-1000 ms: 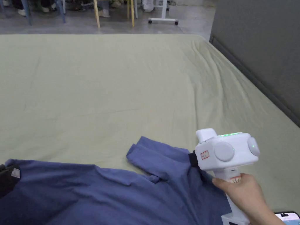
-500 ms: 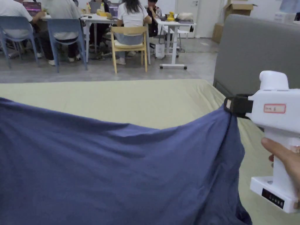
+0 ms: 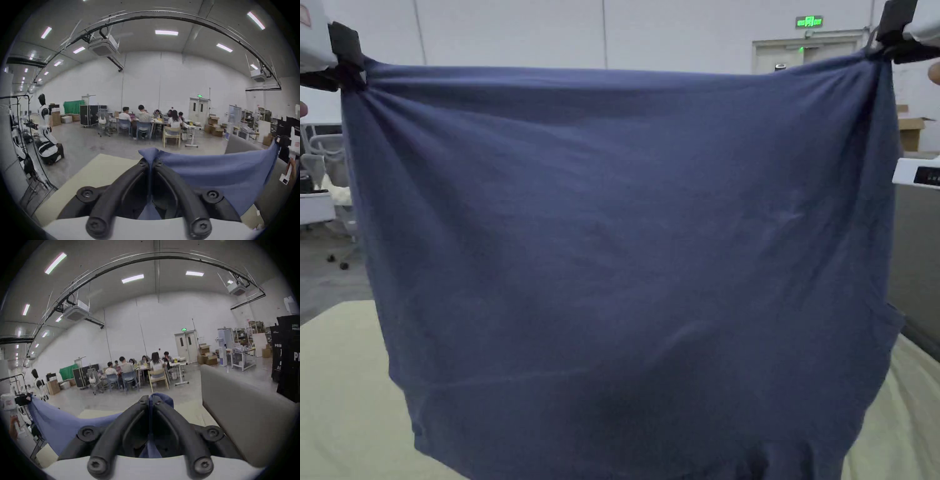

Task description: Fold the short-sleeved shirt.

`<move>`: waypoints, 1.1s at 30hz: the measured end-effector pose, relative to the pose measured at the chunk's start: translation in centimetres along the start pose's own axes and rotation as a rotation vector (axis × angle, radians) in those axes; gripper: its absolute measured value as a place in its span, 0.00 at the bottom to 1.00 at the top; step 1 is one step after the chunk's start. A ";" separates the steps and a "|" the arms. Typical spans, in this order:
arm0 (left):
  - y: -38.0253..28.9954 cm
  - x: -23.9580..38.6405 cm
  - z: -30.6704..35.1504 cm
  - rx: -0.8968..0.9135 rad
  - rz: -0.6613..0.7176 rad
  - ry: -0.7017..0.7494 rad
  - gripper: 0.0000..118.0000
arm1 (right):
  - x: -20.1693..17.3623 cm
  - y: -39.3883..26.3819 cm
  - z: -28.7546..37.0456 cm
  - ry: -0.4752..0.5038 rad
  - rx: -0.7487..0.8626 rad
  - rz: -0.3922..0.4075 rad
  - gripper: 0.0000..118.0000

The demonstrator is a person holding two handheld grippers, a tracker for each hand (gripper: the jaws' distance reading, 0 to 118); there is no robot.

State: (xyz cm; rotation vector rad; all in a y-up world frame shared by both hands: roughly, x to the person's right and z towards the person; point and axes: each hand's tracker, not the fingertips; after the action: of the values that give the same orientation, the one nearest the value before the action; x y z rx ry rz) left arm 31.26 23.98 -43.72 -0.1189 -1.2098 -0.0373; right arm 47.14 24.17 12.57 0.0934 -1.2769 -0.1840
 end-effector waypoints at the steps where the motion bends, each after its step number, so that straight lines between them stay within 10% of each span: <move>1: 0.2 0.1 -0.9 0.018 -0.022 0.009 0.01 | -0.8 0.4 -0.7 -0.013 0.022 0.009 0.03; 15: -16.2 0.8 -14.8 -0.127 -0.020 0.043 0.01 | -1.0 -12.9 -12.5 -0.058 -0.117 0.179 0.03; 22: -31.5 1.7 -20.1 -0.426 0.048 -0.006 0.01 | 4.2 -30.3 -17.0 -0.113 -0.403 0.126 0.03; 33: -38.2 3.3 -12.4 -0.512 -0.083 -0.011 0.01 | 9.0 -39.9 -8.4 -0.068 -0.499 0.069 0.03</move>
State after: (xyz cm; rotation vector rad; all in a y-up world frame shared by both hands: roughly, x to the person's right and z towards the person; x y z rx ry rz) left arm 40.44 -15.21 -42.20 -0.5161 -1.1938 -0.4207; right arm 54.29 -16.93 11.83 -0.3871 -1.2666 -0.4436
